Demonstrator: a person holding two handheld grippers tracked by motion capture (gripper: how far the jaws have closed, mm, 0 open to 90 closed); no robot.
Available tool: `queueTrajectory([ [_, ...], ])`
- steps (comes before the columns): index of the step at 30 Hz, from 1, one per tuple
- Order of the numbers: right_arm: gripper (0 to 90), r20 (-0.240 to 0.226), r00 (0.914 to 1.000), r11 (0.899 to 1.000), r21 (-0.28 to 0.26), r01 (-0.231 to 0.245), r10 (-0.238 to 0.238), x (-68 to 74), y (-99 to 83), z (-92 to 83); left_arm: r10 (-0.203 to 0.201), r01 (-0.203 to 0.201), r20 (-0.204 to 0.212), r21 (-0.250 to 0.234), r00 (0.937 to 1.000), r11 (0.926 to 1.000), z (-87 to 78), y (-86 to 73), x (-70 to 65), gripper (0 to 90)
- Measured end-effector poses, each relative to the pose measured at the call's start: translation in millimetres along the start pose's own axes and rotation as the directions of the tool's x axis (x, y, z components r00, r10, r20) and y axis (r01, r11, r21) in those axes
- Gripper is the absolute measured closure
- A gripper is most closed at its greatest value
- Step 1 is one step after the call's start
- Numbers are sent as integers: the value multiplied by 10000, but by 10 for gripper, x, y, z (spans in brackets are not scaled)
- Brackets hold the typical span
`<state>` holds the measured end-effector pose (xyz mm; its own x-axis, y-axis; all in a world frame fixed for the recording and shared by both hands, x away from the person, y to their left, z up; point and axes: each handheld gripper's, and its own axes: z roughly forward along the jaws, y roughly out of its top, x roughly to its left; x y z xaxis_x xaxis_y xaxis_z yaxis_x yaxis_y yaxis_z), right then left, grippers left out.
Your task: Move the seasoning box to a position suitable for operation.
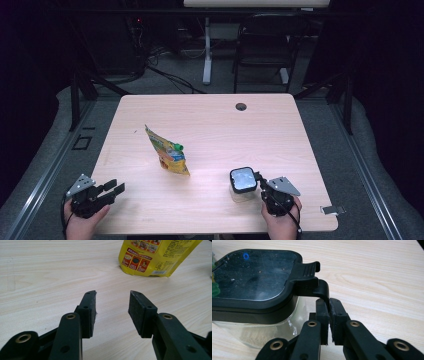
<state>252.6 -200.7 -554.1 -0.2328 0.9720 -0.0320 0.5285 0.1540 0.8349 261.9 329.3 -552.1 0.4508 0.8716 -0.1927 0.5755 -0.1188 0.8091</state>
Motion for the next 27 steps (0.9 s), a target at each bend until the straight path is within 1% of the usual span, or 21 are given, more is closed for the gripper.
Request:
queueTrajectory([
  [1,863,-49,10000,10000,92,1,0,24,-10,-11,-4,4,-3,-1,10000,10000,2,0,0,576],
  [3,862,-76,10000,10000,98,4,-3,35,-16,-13,-9,9,3,2,10000,10000,4,0,0,576],
  [5,862,-145,9998,9998,153,129,-126,63,-33,-18,-5,5,3,12,10000,10000,6,0,-1,576],
  [6,862,-256,9995,9997,184,172,-167,74,-35,-30,-11,11,4,16,10000,10000,6,-1,-3,575],
  [7,860,-341,9986,9988,249,412,-403,97,-35,-49,-7,7,-2,25,10000,10000,6,-1,-3,575],
  [8,860,-341,9986,9988,249,412,-403,97,-35,-49,-7,7,-2,26,10000,10000,6,-2,-4,575],
  [9,854,-496,9977,9983,318,484,-468,114,-39,-73,-9,9,3,18,10000,10000,5,-2,-3,575],
  [11,848,-542,9974,9980,385,493,-471,125,-41,-90,-18,18,-12,5,10000,10000,3,-4,0,575],
  [12,835,-646,9968,9978,440,492,-463,133,-46,-109,-39,39,-22,1,10000,10000,2,-4,3,574],
  [13,818,-863,9953,9977,476,479,-437,147,-55,-130,-49,49,-27,-1,10000,10000,0,-4,4,574],
  [15,793,-1061,9927,9970,471,619,-566,171,-72,-149,-77,77,-34,-17,10000,10000,0,-3,8,573],
  [16,793,-1150,9908,9957,495,778,-717,189,-86,-167,-81,81,-32,-8,10000,10000,0,-3,7,574],
  [17,785,-1266,9870,9927,567,1066,-988,214,-99,-188,-78,78,-20,-6,10000,10000,2,-1,5,574],
  [18,785,-1266,9870,9927,567,1066,-988,214,-99,-188,-46,46,-21,-5,10000,10000,5,-1,0,574],
  [19,767,-1399,9838,9915,503,1203,-1123,239,-107,-200,-16,17,-11,12,10000,10000,8,0,-5,574],
  [20,767,-1399,9838,9915,503,1203,-1123,239,-107,-200,-20,20,-7,-19,10000,10000,13,-2,-10,574],
  [22,758,-1572,9807,9910,471,1253,-1165,234,-98,-225,17,-17,4,50,10000,10000,15,-2,-21,574],
  [23,737,-1671,9790,9916,350,1242,-1167,226,-92,-245,17,-17,8,59,10000,10000,15,-2,-24,574],
  [24,702,-1740,9784,9931,160,1165,-1120,213,-81,-286,24,-24,15,68,10000,10000,14,-3,-24,574],
  [26,686,-1713,9781,9925,89,1216,-1183,198,-70,-316,-3,3,37,29,10000,10000,16,-4,-25,574],
  [27,656,-1707,9792,9939,-129,1092,-1098,161,-44,-360,-15,15,60,67,10000,10000,13,-2,-26,575],
])
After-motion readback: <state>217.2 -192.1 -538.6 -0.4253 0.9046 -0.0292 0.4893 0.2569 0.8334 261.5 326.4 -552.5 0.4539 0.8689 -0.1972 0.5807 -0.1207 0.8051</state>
